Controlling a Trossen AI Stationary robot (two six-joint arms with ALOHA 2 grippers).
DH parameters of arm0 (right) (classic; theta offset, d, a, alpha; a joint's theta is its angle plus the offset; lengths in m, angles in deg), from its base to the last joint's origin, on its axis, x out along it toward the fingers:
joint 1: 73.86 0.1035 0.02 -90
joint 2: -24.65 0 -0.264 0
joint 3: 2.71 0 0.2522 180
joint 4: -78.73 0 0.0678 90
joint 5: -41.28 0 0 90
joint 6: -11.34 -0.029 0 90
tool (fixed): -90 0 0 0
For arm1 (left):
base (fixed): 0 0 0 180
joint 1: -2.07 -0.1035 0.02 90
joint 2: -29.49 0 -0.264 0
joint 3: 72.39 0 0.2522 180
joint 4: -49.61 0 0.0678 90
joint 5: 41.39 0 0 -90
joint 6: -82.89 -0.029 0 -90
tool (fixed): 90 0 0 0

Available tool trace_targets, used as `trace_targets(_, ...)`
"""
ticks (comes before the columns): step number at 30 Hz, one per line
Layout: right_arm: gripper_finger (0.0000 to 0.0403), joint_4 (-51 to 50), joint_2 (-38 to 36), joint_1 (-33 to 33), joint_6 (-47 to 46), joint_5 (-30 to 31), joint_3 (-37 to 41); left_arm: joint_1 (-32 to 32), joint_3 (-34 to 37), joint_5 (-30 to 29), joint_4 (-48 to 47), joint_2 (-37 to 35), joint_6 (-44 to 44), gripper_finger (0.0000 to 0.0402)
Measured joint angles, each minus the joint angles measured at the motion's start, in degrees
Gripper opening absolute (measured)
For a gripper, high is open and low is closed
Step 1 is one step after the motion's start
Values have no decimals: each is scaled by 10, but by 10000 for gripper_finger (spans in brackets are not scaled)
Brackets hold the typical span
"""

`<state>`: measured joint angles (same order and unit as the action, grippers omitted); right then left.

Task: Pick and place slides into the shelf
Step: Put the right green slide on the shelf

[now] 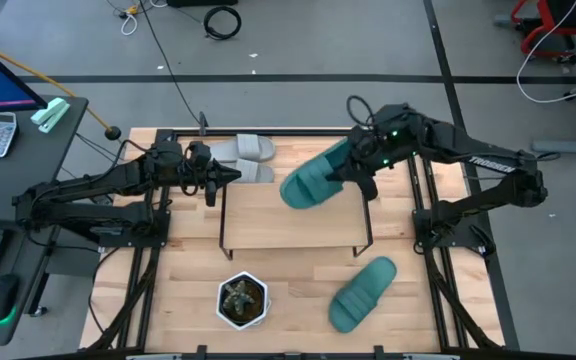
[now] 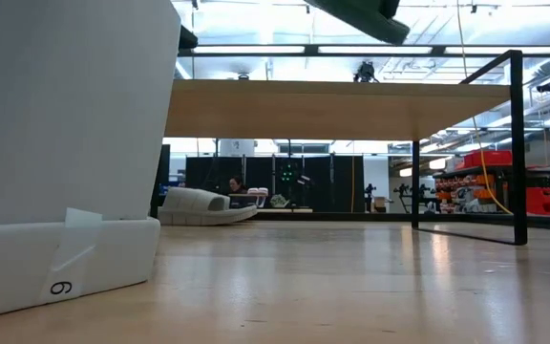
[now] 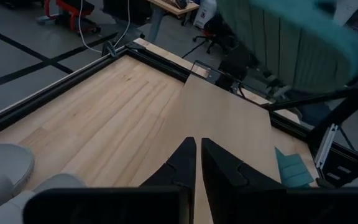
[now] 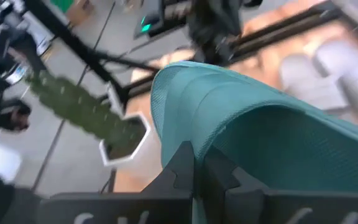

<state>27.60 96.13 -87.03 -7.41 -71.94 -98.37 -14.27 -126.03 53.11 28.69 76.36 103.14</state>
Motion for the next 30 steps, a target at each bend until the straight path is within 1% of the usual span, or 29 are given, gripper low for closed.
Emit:
trace_targets(3,10,0,0,1,-19,18,-14,0,0,-3,0,0,0,27)
trace_targets(8,10,-16,-3,11,-42,42,-11,0,0,-3,0,0,0,21)
trace_targets(12,10,-30,0,26,-48,91,-11,0,0,-3,0,0,0,25)
trace_targets(14,10,-29,1,34,-56,132,-11,0,0,-4,0,0,0,28)
trace_targets(18,10,-28,2,53,-81,248,-11,0,0,-4,1,0,1,31)
trace_targets(21,10,-15,5,65,-103,306,-11,0,0,-4,16,0,15,30)
trace_targets(23,10,2,11,72,-116,322,-11,0,0,-4,41,0,19,29)
trace_targets(26,10,42,24,79,-126,326,-11,0,0,-10,84,0,20,28)
trace_targets(30,10,83,46,85,-126,326,-11,0,0,-26,114,0,38,40)
